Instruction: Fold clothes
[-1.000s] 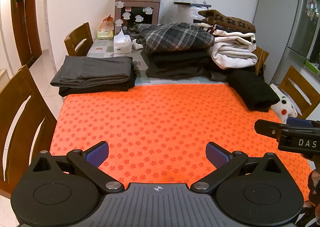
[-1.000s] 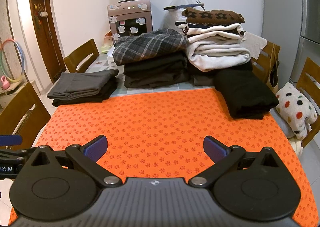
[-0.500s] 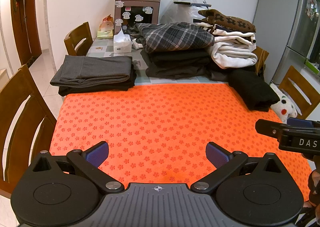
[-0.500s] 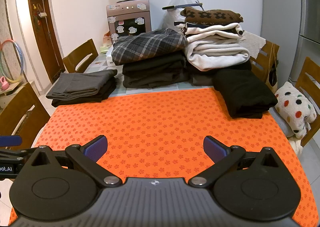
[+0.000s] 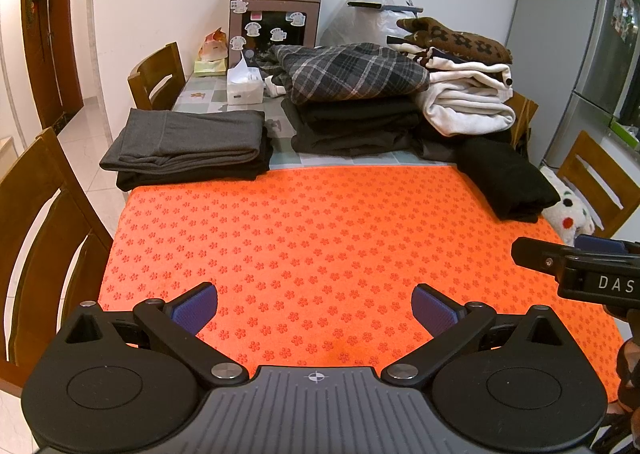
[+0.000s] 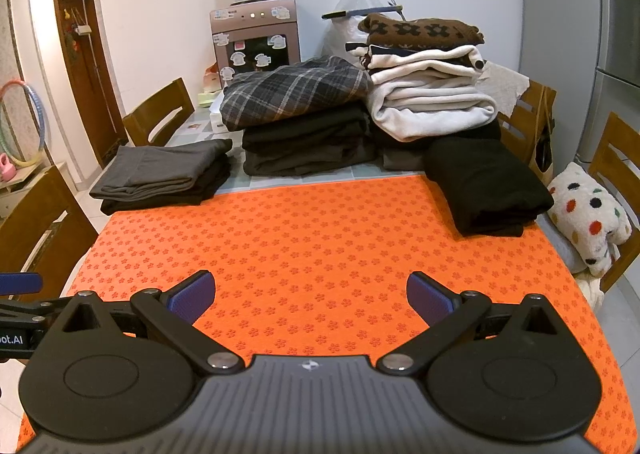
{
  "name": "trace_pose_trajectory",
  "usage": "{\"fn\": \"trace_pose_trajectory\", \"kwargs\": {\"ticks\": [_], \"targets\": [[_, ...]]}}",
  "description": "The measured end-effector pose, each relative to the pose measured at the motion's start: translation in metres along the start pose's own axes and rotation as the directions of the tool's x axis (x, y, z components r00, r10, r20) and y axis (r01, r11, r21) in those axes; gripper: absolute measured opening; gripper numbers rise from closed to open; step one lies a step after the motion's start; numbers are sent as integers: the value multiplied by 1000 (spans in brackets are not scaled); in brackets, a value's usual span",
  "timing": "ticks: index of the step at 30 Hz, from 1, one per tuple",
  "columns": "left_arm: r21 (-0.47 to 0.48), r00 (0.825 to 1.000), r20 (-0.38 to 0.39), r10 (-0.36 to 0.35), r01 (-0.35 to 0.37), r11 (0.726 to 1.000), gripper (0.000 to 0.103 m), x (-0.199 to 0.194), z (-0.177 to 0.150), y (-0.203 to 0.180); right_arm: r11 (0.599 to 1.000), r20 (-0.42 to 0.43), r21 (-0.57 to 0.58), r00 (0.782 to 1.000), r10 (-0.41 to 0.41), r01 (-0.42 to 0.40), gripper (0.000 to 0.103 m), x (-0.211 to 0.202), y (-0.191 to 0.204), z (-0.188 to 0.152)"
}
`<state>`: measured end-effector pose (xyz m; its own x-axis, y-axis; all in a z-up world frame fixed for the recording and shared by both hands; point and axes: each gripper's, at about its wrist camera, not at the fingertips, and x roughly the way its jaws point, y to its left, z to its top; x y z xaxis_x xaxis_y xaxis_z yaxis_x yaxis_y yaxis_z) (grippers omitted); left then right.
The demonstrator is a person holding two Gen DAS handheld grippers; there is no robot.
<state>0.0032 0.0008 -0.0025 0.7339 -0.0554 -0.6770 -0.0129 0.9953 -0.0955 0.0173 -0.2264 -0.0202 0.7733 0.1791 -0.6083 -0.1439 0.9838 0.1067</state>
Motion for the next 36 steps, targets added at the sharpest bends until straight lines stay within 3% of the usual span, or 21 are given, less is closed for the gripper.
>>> {"fn": "trace_pose_trajectory", "kwargs": {"ticks": [36], "targets": [[-14,1000,-13,3,-3,1000,103,4,0,3,1000,-12,6,1000,2,-1,103,3,0,0]]}}
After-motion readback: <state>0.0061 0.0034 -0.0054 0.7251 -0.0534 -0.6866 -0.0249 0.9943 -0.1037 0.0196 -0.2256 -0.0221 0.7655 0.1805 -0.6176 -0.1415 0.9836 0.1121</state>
